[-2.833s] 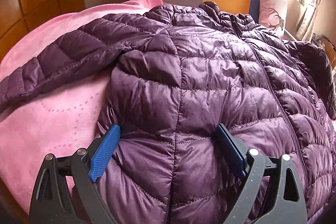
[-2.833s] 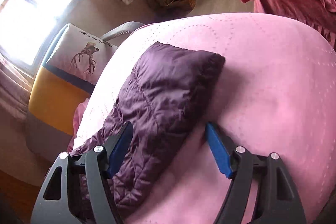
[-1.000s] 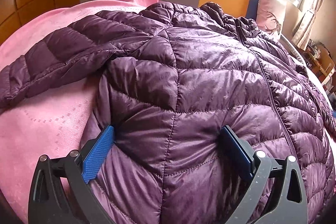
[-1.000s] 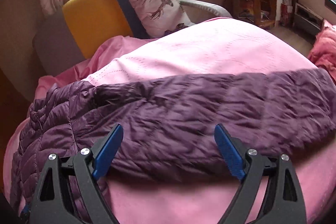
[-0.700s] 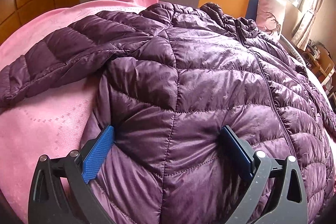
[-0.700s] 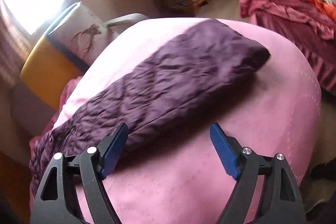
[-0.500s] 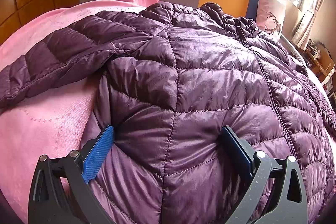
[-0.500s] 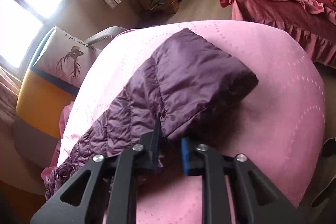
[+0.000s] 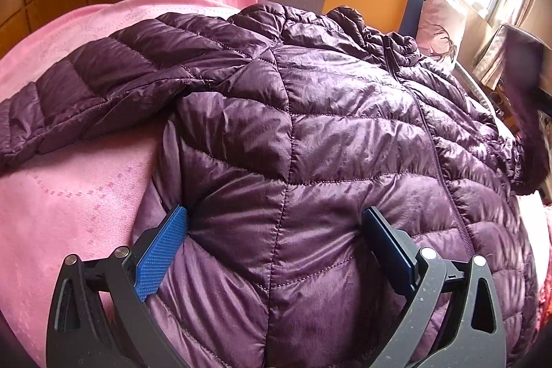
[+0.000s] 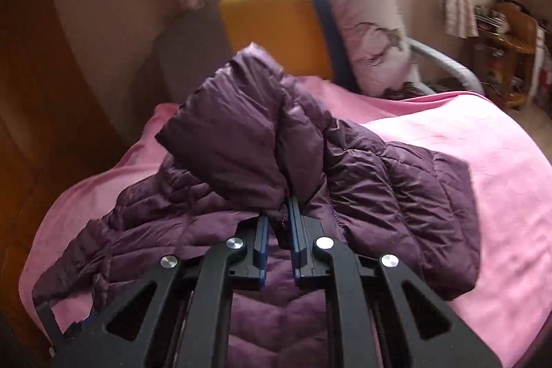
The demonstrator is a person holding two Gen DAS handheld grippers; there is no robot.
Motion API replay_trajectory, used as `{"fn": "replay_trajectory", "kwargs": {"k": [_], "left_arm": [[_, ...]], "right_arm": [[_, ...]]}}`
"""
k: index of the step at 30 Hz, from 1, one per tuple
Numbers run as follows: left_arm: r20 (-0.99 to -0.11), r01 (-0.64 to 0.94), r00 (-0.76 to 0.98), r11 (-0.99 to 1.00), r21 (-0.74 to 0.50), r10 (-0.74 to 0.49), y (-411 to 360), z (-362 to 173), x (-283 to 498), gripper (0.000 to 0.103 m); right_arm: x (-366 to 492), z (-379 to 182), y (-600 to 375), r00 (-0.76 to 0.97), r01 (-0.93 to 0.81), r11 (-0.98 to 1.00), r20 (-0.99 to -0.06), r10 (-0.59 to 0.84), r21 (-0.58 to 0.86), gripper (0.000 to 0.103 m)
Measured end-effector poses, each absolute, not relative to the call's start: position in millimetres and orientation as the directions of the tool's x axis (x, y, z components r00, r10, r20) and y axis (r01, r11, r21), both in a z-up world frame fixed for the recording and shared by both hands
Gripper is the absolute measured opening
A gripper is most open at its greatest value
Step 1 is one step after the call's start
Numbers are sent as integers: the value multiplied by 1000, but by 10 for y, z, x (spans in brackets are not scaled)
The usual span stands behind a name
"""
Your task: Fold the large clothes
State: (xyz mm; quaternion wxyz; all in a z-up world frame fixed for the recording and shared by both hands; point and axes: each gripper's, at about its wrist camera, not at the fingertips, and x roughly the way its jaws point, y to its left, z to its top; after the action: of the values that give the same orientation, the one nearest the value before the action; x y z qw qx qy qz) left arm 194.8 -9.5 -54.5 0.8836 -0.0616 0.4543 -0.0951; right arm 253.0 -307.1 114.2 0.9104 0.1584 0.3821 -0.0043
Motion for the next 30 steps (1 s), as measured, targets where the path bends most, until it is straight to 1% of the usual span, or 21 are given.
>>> {"fn": "replay_trajectory", "kwargs": {"k": [3, 5, 7, 9, 10, 11, 13, 17, 19, 22, 26, 28, 29, 30], "left_arm": [[-802, 100, 545, 969, -226, -244, -39, -464, 1959, 98], [-789, 106, 546, 958, -268, -281, 23, -365, 1947, 93], [-766, 123, 550, 939, -320, -333, 81, -272, 1951, 88], [-731, 140, 547, 905, -401, -408, 150, -176, 1984, 85], [-711, 149, 544, 886, -440, -445, 174, -138, 2006, 84], [-691, 156, 541, 865, -477, -479, 195, -100, 2035, 84], [-646, 173, 533, 817, -550, -547, 206, -27, 2138, 84], [-652, 171, 520, 815, -553, -552, 59, 14, 2439, 84], [-680, 158, 498, 827, -539, -538, -76, -24, 2634, 84], [-725, 133, 452, 843, -521, -520, -321, -119, 2936, 84], [-758, 134, 404, 853, -505, -512, -638, -251, 3309, 85], [-790, 147, 388, 879, -454, -474, -796, -299, 3436, 85], [-797, 146, 395, 887, -437, -457, -843, -300, 3467, 85], [-798, 155, 396, 889, -431, -455, -911, -298, 3514, 80]], "right_arm": [[2793, 955, -2507, 655, 41, 960, -733, 183, 276, 10], [2952, 825, -2200, 616, -8, 963, -758, 216, 269, 10], [3049, 705, -1978, 590, -42, 963, -771, 240, 267, 17], [3056, 637, -1884, 580, -74, 948, -760, 293, 309, 40], [3026, 644, -1878, 593, -82, 938, -740, 318, 338, 72], [2991, 667, -1869, 614, -81, 935, -721, 321, 346, 87], [2881, 706, -1923, 628, -88, 918, -693, 353, 387, 87], [2474, 710, -2227, 644, -50, 866, -646, 409, 498, 94], [2288, 682, -2405, 653, -2, 835, -632, 417, 550, 96], [1996, 549, -2860, 682, 114, 772, -614, 397, 625, 97], [1805, 346, -3404, 705, 254, 670, -607, 365, 698, 98], [1804, 271, -3578, 716, 289, 627, -598, 360, 724, 98], [1813, 247, -3642, 720, 299, 611, -594, 359, 733, 98], [1840, 204, -3697, 724, 310, 593, -589, 359, 743, 98]]}}
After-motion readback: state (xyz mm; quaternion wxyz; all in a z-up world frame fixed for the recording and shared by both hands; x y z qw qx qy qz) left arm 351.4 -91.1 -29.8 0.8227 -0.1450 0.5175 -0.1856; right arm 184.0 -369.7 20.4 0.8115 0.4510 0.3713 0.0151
